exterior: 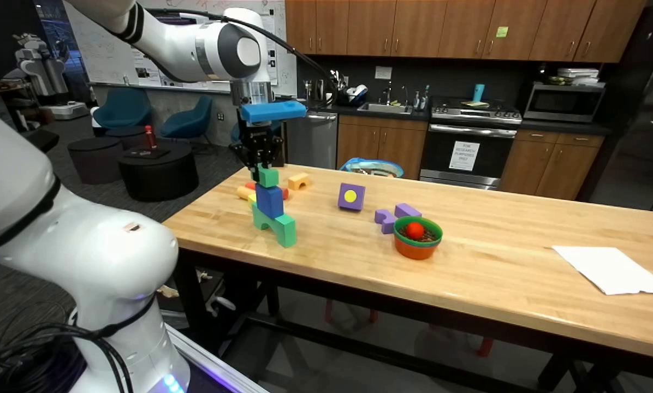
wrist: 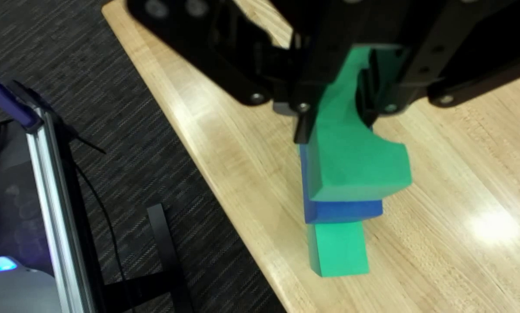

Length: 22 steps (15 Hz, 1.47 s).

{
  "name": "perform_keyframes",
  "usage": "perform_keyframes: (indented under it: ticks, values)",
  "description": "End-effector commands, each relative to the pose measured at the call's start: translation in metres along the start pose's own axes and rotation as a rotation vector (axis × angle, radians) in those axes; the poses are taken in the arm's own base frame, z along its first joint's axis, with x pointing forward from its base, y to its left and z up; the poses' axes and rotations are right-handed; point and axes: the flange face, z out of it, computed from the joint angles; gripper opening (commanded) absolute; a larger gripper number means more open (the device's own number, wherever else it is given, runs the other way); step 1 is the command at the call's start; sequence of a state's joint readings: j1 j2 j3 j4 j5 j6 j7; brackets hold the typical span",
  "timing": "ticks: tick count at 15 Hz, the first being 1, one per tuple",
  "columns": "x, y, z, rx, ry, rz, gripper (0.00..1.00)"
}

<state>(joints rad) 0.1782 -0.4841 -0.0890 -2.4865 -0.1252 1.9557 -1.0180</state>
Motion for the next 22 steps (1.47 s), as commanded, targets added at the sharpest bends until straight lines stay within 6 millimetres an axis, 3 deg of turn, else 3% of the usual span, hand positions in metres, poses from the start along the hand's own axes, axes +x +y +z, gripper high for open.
perform_keyframes:
  ticks: [1,8,9,10,12,19,22]
  values:
    - [-0.0048,0.0017,-0.0008,0.016,0.020,-0.012,0.06]
    - [-0.0066,0.0019,0.0017,0.019,0.017,-0.023,0.06]
    - [-0.0067,0.0018,0.0023,0.021,0.013,-0.023,0.23]
    - [-0.0066,0.0017,0.0028,0.020,0.012,-0.023,0.48]
    - [-0.0069,0.0015,0.0040,0.019,0.008,-0.025,0.53]
    - [-0.0084,-0.0004,0.0058,0.019,0.005,-0.026,0.98]
    - [-0.0092,-0.0024,0.0002,-0.003,0.013,-0.016,1.00]
